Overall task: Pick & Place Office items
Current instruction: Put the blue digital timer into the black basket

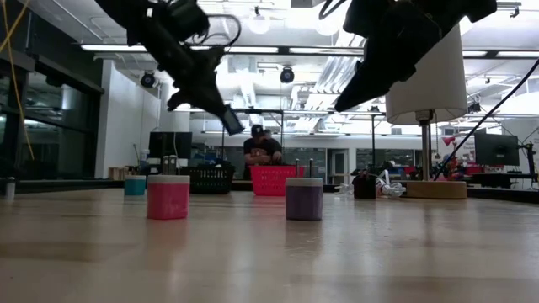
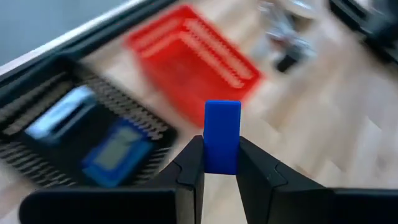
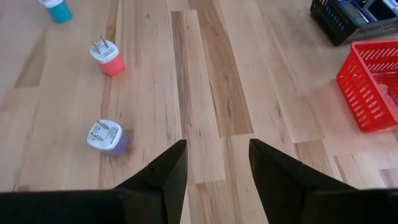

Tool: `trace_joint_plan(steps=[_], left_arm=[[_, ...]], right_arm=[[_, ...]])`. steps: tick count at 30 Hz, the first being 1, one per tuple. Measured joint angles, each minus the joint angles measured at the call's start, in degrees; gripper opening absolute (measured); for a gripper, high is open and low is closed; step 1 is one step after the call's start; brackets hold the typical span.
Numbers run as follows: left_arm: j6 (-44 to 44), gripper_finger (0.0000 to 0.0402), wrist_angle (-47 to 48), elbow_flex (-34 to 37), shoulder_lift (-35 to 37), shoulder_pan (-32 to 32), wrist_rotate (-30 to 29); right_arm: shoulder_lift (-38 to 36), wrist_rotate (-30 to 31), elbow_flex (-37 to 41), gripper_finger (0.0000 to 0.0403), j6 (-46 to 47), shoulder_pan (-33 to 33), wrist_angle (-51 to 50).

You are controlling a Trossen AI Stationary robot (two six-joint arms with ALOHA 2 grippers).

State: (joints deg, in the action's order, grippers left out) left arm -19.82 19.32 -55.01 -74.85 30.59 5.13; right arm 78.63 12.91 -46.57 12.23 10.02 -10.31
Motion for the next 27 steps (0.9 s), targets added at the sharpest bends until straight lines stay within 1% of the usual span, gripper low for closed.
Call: trace_joint_plan(steps=[8,11,17,24,27], left_arm=[[-6.43,0.0061,-0.13,4.33,-0.13,11.29,-3.43],[-8.78,0.0061,-4.06,6.54,-0.13,13.76,-3.43],[-12.17,0.0061,-12.96,9.93,-1.62,14.36,0.34],[-19.26,0.0061,-14.38,10.69,-5.35,13.35,1.3],[-20.08,0.0061,-16.8,10.69,-6.91,12.43,1.39]], right_arm=[[0.0,0.0,-0.02,0.0159,0.0,0.0,0.15],[0.0,0.0,-0.02,0.0159,0.0,0.0,0.25],[0.0,0.0,-0.02,0.0159,0.01,0.0,0.25],[0.0,0.0,-0.02,0.0159,0.02,-0.02,0.24],[0.0,0.0,-0.02,0.0159,0.0,0.0,0.24]])
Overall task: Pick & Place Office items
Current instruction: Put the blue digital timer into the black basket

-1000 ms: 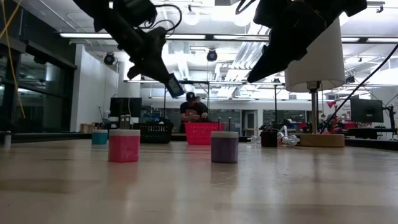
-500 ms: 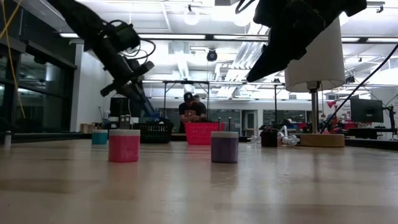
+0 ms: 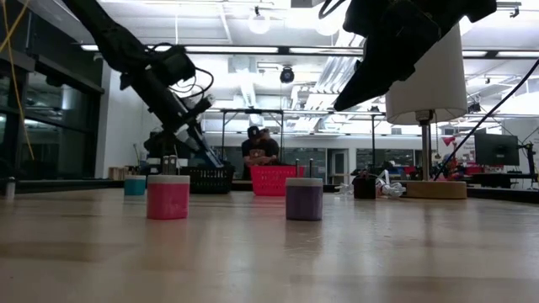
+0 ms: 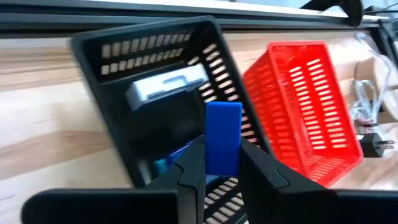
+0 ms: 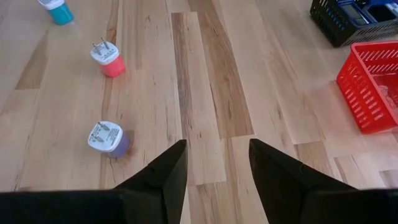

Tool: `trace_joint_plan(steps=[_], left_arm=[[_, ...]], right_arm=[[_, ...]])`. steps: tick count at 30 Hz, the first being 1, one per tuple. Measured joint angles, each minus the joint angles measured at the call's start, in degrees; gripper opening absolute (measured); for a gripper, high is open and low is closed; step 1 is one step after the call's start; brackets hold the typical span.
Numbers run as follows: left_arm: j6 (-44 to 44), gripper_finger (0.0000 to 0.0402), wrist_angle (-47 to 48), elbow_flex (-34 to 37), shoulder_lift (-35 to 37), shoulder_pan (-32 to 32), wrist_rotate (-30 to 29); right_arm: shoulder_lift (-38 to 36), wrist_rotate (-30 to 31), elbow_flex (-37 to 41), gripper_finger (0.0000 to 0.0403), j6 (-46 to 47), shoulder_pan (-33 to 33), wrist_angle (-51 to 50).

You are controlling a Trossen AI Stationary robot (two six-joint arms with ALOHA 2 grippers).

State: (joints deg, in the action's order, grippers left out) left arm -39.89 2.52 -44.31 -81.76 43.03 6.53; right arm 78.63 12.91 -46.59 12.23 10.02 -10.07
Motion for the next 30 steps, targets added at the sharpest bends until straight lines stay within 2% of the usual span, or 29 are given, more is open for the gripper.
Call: trace_joint_plan(steps=[10,19,30], left_arm=[[-5.25,0.0061,-8.39,0.0,-5.62,-1.02,-0.86],[-6.67,0.0062,-8.73,-0.02,-7.5,0.33,-0.95],[-5.13,0.0087,-8.72,-0.02,-7.54,0.3,-0.75]], right_arm=[[0.0,-0.01,0.0,0.0159,0.01,0.0,0.01],[0.0,-0.02,0.0,0.0159,0.0,0.0,0.01],[0.0,-0.02,0.0,0.0159,0.0,0.0,0.02]])
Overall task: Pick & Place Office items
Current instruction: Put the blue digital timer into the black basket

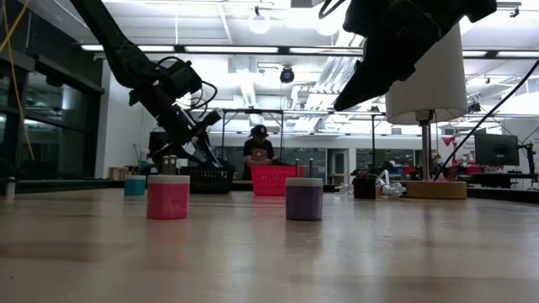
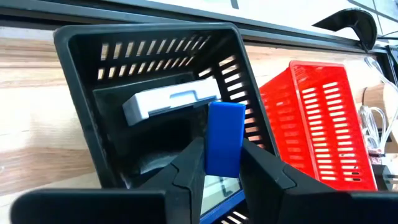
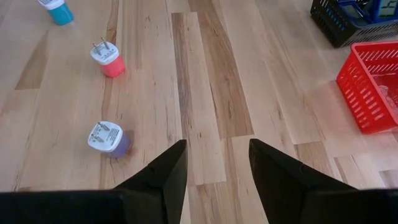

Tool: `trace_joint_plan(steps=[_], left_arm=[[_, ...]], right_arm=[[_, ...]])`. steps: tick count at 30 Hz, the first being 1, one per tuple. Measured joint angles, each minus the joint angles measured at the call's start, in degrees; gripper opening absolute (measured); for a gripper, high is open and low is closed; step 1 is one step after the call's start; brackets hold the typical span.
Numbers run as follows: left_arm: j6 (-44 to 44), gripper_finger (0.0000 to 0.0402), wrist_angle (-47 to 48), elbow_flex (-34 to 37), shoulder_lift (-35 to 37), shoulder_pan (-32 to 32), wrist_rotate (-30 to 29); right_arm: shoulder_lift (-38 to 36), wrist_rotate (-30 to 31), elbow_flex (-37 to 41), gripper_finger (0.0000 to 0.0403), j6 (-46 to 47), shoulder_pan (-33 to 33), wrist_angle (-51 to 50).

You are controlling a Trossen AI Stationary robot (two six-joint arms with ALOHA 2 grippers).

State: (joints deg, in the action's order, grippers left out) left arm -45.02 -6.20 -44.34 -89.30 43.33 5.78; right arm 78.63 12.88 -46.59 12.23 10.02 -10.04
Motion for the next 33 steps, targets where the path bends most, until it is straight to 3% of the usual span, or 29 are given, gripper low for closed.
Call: trace_joint_plan(steps=[17,26,33], left_arm=[[2.22,0.0091,-0.08,0.0,0.0,0.0,-0.04],[3.14,0.0127,-0.29,0.0,0.0,0.0,-0.04],[2.72,0.0131,-0.28,0.0,0.0,0.0,-0.04]], right_arm=[[0.0,0.0,0.0,0.0159,0.0,-0.02,0.0],[0.0,0.02,0.0,0.0159,0.0,-0.01,0.01],[0.0,0.02,0.0,0.0159,0.0,0.0,0.02]])
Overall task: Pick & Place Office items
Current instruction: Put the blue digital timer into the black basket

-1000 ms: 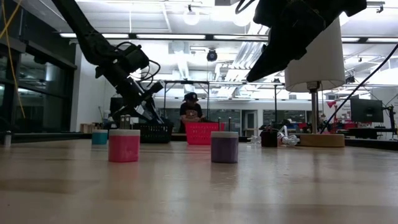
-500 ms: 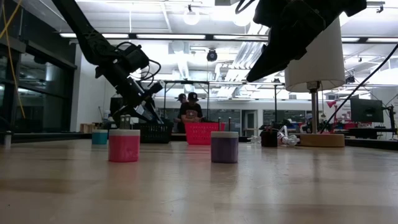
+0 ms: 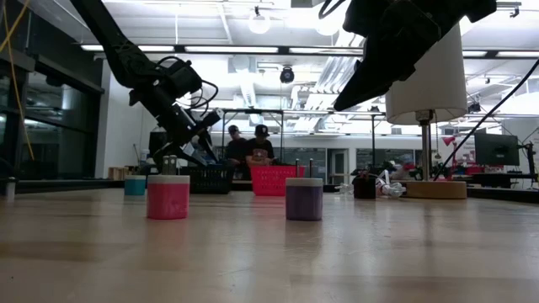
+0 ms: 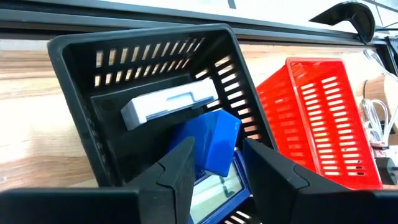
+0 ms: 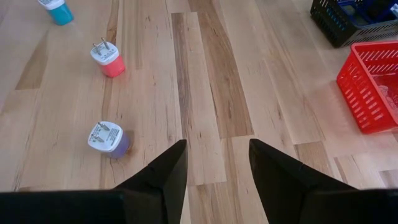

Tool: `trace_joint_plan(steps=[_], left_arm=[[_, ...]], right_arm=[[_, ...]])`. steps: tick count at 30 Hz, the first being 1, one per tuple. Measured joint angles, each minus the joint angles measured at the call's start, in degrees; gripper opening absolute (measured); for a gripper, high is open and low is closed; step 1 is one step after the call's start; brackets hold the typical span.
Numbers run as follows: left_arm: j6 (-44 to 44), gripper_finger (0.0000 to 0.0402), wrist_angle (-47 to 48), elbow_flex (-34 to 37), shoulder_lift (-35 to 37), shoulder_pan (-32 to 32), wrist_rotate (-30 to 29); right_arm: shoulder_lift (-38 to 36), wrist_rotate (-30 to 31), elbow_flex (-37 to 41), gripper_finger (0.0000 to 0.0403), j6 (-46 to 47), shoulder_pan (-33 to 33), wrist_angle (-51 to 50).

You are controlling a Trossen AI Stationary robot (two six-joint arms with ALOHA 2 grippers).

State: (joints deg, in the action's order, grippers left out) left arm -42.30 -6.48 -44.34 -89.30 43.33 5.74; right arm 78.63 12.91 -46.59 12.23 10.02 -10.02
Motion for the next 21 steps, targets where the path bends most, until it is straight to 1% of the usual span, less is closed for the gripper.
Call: trace_joint_plan(steps=[10,21], left_arm=[[-0.04,0.0131,-0.5,0.0,0.0,0.0,0.02],[0.63,0.0132,-1.95,0.0,0.04,-0.04,2.36]], right_arm=[[0.0,-0.02,0.0,0.0159,0.0,0.0,0.0],[0.0,-0.01,0.0,0.0159,0.0,0.0,0.0]])
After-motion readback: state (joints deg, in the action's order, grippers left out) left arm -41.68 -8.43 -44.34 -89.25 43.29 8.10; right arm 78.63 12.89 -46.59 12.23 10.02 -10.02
